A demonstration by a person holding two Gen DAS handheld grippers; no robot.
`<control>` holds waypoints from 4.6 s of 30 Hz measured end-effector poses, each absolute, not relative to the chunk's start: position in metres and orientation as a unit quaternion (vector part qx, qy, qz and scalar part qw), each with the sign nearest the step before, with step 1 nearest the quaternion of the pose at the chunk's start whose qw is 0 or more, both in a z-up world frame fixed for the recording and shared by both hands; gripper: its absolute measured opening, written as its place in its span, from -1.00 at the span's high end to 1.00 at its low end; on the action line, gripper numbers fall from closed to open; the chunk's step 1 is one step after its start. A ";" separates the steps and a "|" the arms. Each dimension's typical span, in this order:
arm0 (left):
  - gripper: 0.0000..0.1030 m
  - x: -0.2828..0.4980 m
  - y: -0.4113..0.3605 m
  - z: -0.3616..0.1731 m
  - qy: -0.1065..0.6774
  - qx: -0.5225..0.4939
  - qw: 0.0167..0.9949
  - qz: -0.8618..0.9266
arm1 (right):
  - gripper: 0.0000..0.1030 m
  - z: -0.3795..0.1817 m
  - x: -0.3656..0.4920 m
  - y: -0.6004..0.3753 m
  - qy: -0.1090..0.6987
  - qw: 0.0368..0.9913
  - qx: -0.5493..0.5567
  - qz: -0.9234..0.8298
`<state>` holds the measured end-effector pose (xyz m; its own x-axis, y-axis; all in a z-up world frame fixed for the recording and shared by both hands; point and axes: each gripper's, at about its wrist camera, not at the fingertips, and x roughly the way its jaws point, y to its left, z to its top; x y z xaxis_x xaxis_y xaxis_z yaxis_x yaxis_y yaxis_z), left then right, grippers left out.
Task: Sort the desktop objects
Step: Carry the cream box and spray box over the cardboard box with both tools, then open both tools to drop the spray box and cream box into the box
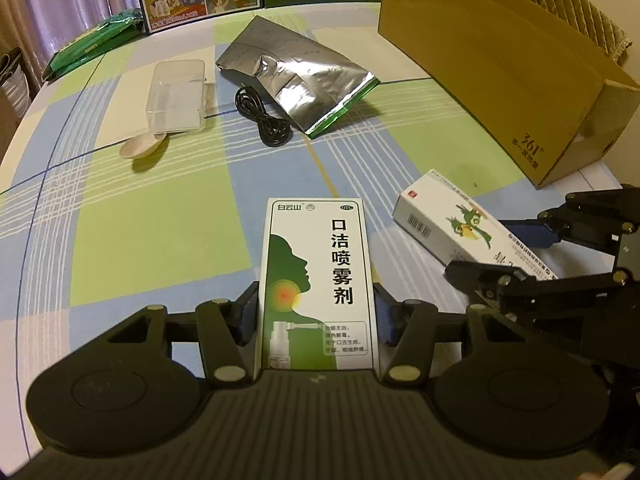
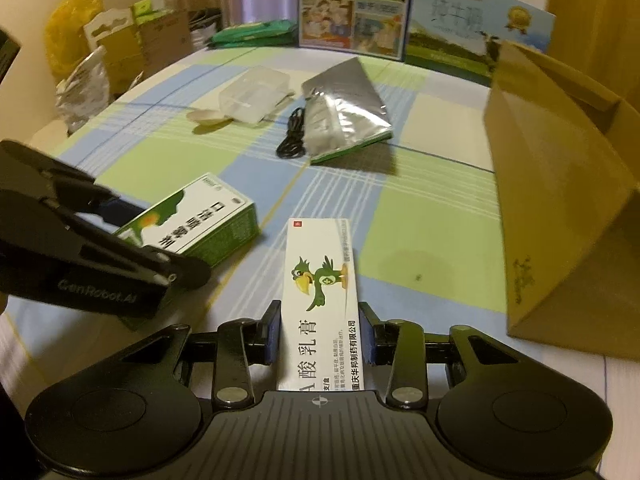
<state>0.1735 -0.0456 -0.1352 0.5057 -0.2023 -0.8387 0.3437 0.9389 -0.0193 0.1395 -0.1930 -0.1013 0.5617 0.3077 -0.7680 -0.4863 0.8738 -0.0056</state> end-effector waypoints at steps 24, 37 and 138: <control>0.01 0.120 -0.059 -0.077 0.445 0.058 0.879 -0.163 | 0.31 -0.032 0.092 -0.220 0.374 0.908 -0.060 0.181; 0.01 0.107 -0.069 -0.049 0.423 0.055 0.888 -0.174 | 0.31 -0.005 0.077 -0.235 0.351 0.920 -0.051 0.166; -0.20 0.248 -0.239 0.001 0.367 0.044 0.892 -0.259 | 0.19 0.049 0.234 -0.406 0.317 0.945 0.016 0.076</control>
<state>0.2485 -0.2387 0.0006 0.5961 -0.4302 -0.6780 0.4954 0.8615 -0.1111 0.2338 -0.4062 0.0492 0.7878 0.1537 -0.5965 -0.1340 0.9879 0.0777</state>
